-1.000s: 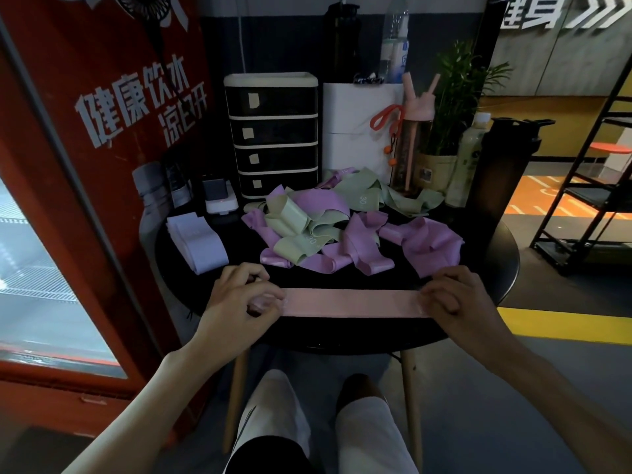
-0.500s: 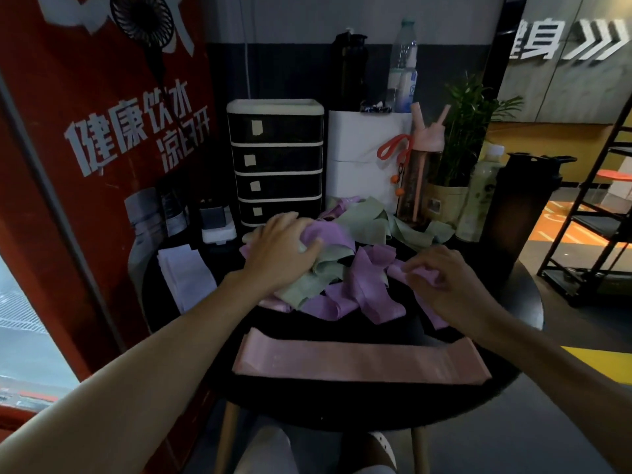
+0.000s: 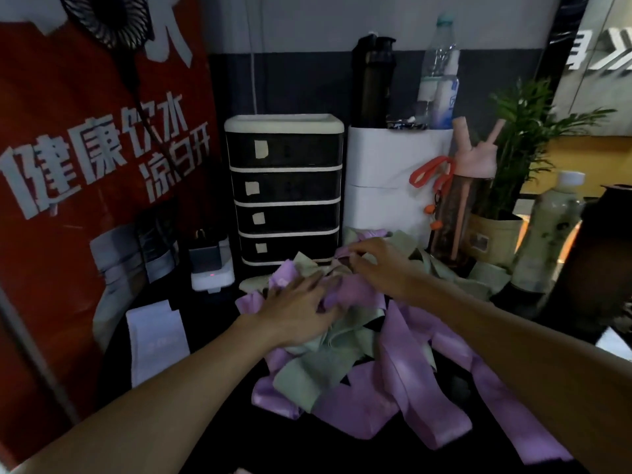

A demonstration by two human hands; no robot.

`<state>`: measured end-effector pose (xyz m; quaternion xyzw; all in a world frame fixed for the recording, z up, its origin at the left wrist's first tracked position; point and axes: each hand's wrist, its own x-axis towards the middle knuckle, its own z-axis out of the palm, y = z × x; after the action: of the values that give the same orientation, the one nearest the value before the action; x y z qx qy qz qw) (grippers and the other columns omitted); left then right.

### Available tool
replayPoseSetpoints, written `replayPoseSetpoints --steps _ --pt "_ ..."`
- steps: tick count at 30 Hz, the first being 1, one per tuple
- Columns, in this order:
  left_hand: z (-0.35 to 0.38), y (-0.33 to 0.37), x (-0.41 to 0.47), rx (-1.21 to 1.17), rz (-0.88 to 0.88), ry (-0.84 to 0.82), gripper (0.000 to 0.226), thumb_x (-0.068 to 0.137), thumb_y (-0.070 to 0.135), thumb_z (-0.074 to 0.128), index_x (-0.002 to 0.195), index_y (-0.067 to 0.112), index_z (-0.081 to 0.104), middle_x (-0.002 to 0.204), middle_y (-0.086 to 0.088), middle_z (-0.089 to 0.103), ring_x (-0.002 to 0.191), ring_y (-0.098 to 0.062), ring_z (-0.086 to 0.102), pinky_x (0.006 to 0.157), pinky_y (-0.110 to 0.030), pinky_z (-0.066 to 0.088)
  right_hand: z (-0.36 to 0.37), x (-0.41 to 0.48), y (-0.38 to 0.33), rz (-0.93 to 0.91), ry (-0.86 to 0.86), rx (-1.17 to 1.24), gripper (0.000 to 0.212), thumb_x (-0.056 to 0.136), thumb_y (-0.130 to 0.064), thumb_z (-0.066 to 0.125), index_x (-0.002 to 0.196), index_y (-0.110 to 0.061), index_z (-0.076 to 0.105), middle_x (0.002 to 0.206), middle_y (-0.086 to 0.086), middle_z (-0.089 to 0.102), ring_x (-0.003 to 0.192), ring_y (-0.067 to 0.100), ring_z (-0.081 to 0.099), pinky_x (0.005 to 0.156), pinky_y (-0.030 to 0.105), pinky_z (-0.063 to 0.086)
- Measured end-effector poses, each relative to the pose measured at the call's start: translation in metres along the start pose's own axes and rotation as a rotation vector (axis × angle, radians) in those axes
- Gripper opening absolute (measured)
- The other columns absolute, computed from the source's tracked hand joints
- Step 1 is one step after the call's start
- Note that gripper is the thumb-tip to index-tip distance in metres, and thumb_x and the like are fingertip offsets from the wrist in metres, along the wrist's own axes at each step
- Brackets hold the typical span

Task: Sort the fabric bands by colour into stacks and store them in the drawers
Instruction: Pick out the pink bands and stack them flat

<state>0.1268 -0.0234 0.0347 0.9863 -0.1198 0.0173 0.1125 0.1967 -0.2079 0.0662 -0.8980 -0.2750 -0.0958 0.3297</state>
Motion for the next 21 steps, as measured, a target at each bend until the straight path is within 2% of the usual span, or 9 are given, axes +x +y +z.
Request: replayPoseSetpoints --steps 3,5,7,12,15,18,21 --pt "0.011 -0.004 0.0 0.008 -0.026 -0.049 0.058 0.098 0.062 0.03 0.152 0.048 0.013 0.165 0.013 0.007 0.151 -0.022 0.01 0.117 -0.057 0.01 0.018 0.019 0.015 0.046 -0.056 -0.076 0.028 0.095 -0.028 0.046 0.101 -0.02 0.072 0.111 0.002 0.067 0.106 0.023 0.06 0.095 0.039 0.045" --pt "0.015 -0.004 -0.001 0.018 -0.027 -0.05 0.059 0.098 0.062 0.03 0.153 0.048 0.012 0.166 0.014 0.002 0.152 -0.022 0.007 0.117 -0.055 0.007 0.027 0.026 0.021 0.129 -0.101 -0.167 0.029 0.098 -0.037 0.044 0.112 -0.028 0.069 0.129 0.001 0.057 0.12 0.026 0.048 0.103 0.043 0.037" --pt "0.015 -0.004 -0.001 0.019 -0.023 -0.041 0.059 0.098 0.062 0.029 0.153 0.048 0.011 0.165 0.015 0.002 0.152 -0.022 0.007 0.117 -0.053 0.006 0.032 0.029 0.025 0.206 -0.12 -0.251 0.031 0.098 -0.045 0.041 0.119 -0.038 0.063 0.138 0.0 0.047 0.127 0.031 0.038 0.104 0.046 0.032" --pt "0.013 -0.002 -0.003 0.026 -0.01 -0.02 0.058 0.099 0.063 0.026 0.153 0.045 0.013 0.164 0.015 0.007 0.149 -0.019 0.012 0.116 -0.051 0.009 0.031 0.031 0.021 0.26 -0.158 -0.249 0.031 0.097 -0.048 0.037 0.118 -0.045 0.06 0.139 0.002 0.044 0.127 0.032 0.033 0.1 0.045 0.027" --pt "0.013 -0.002 -0.004 0.023 -0.001 -0.013 0.058 0.099 0.062 0.027 0.153 0.045 0.013 0.163 0.014 0.008 0.149 -0.019 0.013 0.115 -0.052 0.01 0.031 0.029 0.02 0.287 -0.166 -0.232 0.035 0.098 -0.048 0.034 0.124 -0.042 0.057 0.141 0.002 0.043 0.129 0.029 0.031 0.095 0.041 0.024" --pt "0.012 -0.002 -0.005 0.023 0.001 -0.019 0.057 0.1 0.06 0.027 0.153 0.044 0.013 0.163 0.013 0.009 0.148 -0.019 0.013 0.115 -0.052 0.01 0.032 0.026 0.019 0.297 -0.196 -0.254 0.039 0.1 -0.049 0.028 0.13 -0.043 0.052 0.147 -0.002 0.037 0.134 0.028 0.025 0.101 0.042 0.022" --pt "0.012 -0.002 -0.006 0.023 -0.005 -0.028 0.057 0.1 0.06 0.027 0.153 0.045 0.013 0.164 0.013 0.006 0.15 -0.019 0.01 0.116 -0.052 0.008 0.03 0.022 0.015 0.3 -0.226 -0.274 0.04 0.102 -0.044 0.026 0.134 -0.037 0.049 0.149 0.001 0.034 0.136 0.028 0.023 0.107 0.044 0.02"
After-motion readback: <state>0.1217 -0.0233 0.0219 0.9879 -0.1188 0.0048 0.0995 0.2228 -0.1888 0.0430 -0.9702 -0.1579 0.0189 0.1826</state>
